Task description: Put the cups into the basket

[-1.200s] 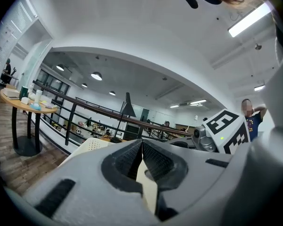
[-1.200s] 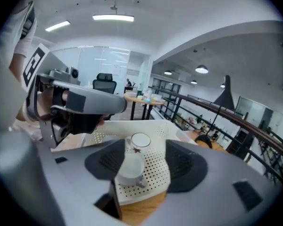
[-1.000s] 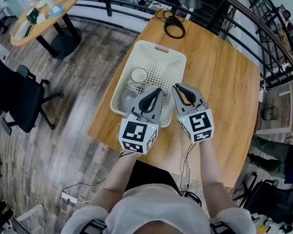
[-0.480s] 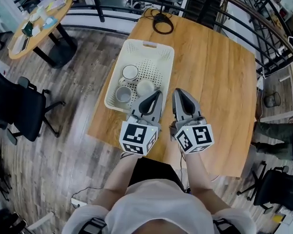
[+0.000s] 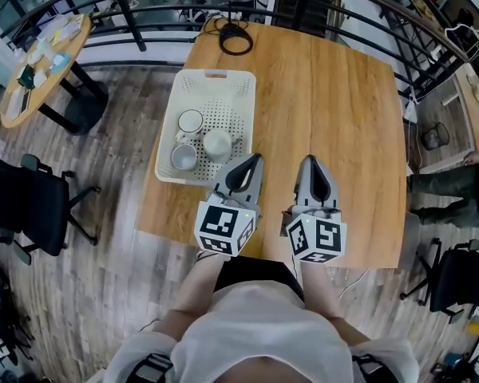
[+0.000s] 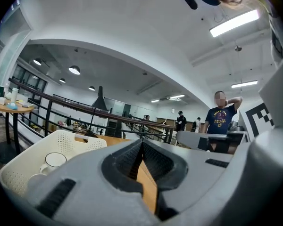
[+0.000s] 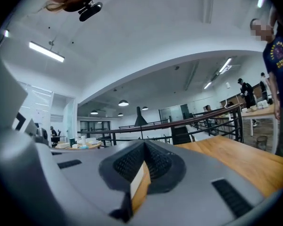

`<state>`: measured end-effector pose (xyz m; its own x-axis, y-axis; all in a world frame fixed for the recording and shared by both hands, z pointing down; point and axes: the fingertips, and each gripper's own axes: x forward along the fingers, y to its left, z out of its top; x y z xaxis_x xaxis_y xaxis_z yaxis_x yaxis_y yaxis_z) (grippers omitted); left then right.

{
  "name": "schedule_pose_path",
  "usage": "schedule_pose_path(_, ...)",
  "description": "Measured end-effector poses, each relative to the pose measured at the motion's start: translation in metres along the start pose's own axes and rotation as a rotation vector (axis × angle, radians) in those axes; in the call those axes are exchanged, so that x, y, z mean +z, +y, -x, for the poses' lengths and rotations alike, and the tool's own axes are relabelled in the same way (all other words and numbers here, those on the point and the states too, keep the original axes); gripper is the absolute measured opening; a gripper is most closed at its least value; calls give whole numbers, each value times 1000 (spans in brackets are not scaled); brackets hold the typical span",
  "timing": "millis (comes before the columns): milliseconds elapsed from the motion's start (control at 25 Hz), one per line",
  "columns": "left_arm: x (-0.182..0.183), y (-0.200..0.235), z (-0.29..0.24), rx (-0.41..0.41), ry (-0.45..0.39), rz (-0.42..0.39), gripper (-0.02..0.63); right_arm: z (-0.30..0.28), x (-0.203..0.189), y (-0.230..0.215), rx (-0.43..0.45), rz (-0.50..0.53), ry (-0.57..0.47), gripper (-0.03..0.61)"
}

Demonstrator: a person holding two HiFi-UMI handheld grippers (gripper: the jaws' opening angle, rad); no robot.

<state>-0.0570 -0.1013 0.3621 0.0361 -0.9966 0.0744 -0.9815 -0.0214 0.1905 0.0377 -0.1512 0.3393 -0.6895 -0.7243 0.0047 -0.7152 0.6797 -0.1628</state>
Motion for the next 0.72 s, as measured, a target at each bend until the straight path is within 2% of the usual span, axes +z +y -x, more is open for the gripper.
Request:
schedule_pose_path(240,-2,-21,-7,-59,10,-20,9,11,5,-13,-47,-9,-26,11)
schedule_pose_path(720,-1,-37,-12,-80,12,-32,9,15,8,-14,-27,-18,-35,11)
